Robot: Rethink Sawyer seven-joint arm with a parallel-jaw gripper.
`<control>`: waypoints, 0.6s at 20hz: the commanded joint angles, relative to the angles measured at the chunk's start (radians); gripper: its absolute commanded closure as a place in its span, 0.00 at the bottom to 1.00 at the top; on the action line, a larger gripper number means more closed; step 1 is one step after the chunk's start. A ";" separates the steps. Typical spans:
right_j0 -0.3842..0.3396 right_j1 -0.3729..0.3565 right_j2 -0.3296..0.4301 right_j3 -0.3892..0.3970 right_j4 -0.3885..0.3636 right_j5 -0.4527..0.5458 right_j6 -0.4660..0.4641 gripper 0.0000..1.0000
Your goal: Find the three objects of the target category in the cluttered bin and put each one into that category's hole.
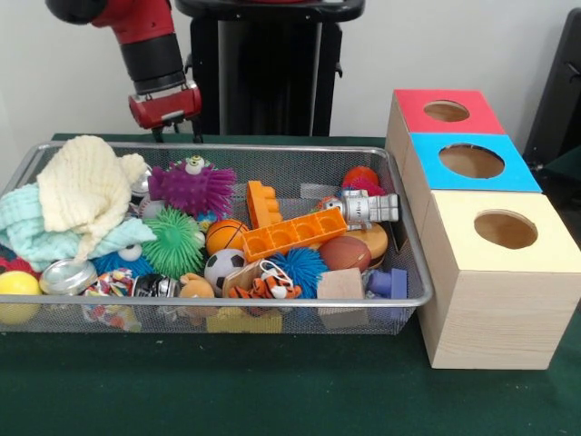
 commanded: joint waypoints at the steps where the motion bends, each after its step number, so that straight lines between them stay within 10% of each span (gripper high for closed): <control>1: 0.075 -0.079 0.109 -0.159 -0.118 0.109 0.497 0.00; 12: 0.219 -0.038 -0.063 -0.338 -0.361 0.139 0.926 0.00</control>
